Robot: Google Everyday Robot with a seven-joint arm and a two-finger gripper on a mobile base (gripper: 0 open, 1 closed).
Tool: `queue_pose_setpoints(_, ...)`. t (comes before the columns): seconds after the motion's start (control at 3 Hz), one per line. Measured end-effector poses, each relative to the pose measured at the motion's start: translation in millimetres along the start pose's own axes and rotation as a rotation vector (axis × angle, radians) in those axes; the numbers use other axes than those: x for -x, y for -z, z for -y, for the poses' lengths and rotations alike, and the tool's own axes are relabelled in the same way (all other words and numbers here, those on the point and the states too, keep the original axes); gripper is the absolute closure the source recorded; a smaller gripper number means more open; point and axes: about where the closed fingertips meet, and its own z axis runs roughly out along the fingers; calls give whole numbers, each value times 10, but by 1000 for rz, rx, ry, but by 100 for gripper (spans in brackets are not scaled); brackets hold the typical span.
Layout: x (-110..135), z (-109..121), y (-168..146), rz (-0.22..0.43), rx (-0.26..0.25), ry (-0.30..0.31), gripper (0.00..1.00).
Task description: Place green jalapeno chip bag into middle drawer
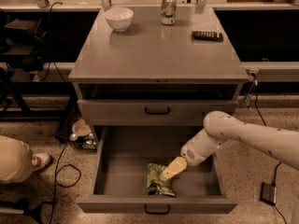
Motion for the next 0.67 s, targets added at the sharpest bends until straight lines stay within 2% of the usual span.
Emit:
queue_pose_setpoints(0.33,-167,129,331,123,-36,-16,0)
queue_pose_setpoints(0.67,-534,365,937,297,-92,-63,0)
